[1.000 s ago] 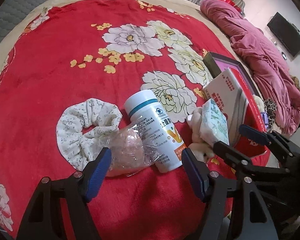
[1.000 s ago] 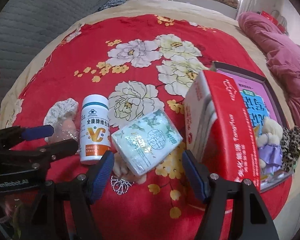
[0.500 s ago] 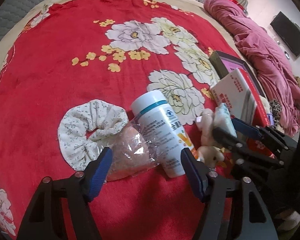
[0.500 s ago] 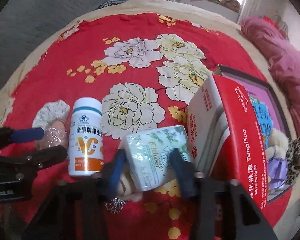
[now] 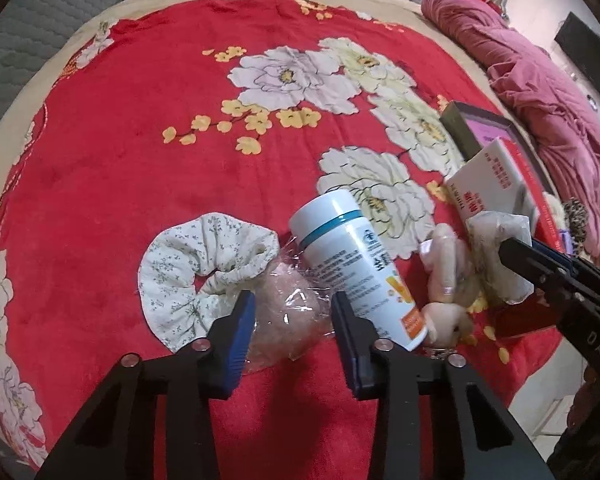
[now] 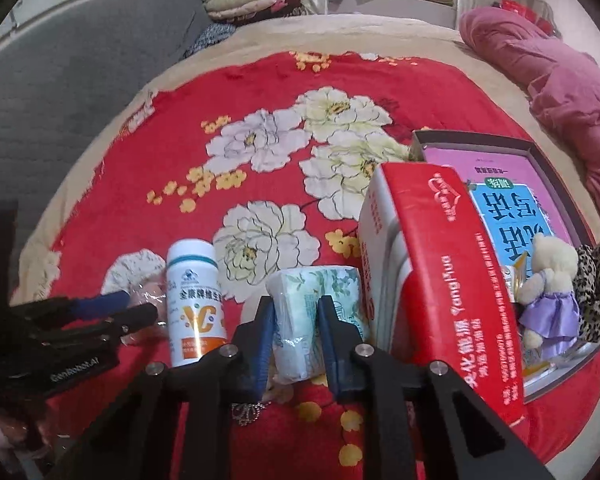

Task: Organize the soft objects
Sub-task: 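Grasp the pale-green tissue pack with the right tool while the left tool reaches toward the clear bag, then lift the tissue pack with the right tool while the left tool grasps the clear bag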

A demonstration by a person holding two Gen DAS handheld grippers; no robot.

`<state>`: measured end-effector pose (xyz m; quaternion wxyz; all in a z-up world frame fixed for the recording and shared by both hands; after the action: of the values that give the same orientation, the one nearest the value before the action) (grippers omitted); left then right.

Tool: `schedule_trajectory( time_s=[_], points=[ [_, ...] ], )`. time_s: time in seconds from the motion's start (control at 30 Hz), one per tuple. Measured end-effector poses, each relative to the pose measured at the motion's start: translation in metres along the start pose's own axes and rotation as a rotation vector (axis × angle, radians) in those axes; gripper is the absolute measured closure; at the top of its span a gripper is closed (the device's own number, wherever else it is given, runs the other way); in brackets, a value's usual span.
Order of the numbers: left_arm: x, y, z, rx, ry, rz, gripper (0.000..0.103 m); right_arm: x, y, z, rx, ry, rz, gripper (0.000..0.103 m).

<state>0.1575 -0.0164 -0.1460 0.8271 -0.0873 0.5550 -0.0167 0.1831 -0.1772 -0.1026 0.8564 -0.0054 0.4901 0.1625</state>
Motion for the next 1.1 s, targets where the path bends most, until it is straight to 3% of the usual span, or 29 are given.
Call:
schedule_trajectory(
  time_s=[0.13, 0.17, 0.23, 0.5, 0.6, 0.67, 0.7, 1.1],
  points=[
    [-0.018, -0.004, -0.002, -0.033, -0.019, -0.084, 0.069, -0.015, -0.001, 0.003, 0.026, -0.026, 0.036, 0.081],
    [-0.021, -0.004, -0.003, -0.048, -0.020, -0.107, 0.080, -0.019, -0.001, 0.005, 0.030, -0.035, 0.042, 0.081],
    [-0.030, -0.009, -0.004, -0.055, -0.032, -0.150, 0.091, -0.025, -0.001, 0.007, 0.037, -0.046, 0.050, 0.081],
    [-0.023, -0.017, -0.017, -0.021, -0.005, -0.136, 0.091, -0.032, 0.001, 0.005, 0.047, -0.053, 0.062, 0.081],
    [-0.025, -0.017, -0.020, -0.015, -0.008, -0.124, 0.081, -0.033, 0.004, 0.003, 0.049, -0.050, 0.078, 0.081],
    [-0.021, -0.014, -0.023, -0.011, 0.005, -0.105, 0.052, -0.033, 0.006, 0.002, 0.044, -0.046, 0.082, 0.081],
    [-0.019, -0.013, -0.024, -0.014, 0.010, -0.097, 0.049, -0.034, 0.007, 0.003, 0.042, -0.051, 0.082, 0.081],
    [-0.001, -0.009, -0.028, -0.035, 0.044, -0.061, 0.049, -0.035, 0.004, 0.003, 0.077, -0.053, 0.111, 0.081]
  ],
)
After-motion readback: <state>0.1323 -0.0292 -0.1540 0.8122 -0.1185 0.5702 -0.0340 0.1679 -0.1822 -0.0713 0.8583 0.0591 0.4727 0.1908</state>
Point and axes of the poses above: each gripper's, at about its wrist camera, not at the fingertips, and x roughly the way its jaws point, y to its left, z to its top, the point moved 9 cm from there along x, roughly the way its jaws point
